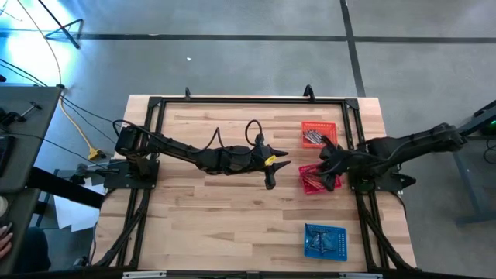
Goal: Sort crayons
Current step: Return to Home Position
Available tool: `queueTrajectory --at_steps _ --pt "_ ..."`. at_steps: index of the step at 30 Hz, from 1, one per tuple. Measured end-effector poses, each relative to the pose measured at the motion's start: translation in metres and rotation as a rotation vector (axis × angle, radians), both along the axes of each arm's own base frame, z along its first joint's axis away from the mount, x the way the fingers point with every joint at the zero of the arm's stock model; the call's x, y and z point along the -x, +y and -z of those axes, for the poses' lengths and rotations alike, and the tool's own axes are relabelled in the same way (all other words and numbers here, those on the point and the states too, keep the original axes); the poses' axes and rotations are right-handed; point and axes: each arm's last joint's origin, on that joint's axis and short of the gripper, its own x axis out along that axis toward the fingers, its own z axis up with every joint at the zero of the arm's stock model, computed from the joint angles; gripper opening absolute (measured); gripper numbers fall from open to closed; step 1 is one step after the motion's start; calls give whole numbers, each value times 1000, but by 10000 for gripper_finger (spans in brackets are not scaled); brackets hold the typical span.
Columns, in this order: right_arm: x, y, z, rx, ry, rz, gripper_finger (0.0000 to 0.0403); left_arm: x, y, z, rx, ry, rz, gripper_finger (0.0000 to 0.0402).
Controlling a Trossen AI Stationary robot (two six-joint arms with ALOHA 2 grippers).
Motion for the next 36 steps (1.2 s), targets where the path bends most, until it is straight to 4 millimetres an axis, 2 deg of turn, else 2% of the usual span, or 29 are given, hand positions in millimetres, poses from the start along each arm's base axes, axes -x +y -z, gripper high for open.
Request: queueTrajectory --at_steps 3,5,9,13,17,22,26,36 --pt "-2 3 -24 108 -77 -160 129 0 0 0 0 0 0 127" --pt "-1 6 -33 211 -132 -283 130 0 0 1 -1 11 1 127" --pt "9 5 -34 442 -199 -322 128 1 -2 4 13 41 3 127" --pt "31 -3 -27 464 -266 -289 118 1 -3 7 35 65 2 127" --pt "47 -7 -33 427 -488 -312 106 1 -3 7 41 66 2 127" --pt "63 -12 -21 430 -632 -306 94 1 -3 7 42 61 1 127" --pt "67 -13 -18 397 -785 -274 92 1 -4 7 42 62 4 127" --pt "48 -6 29 364 -939 -242 92 2 -5 7 41 64 7 127"
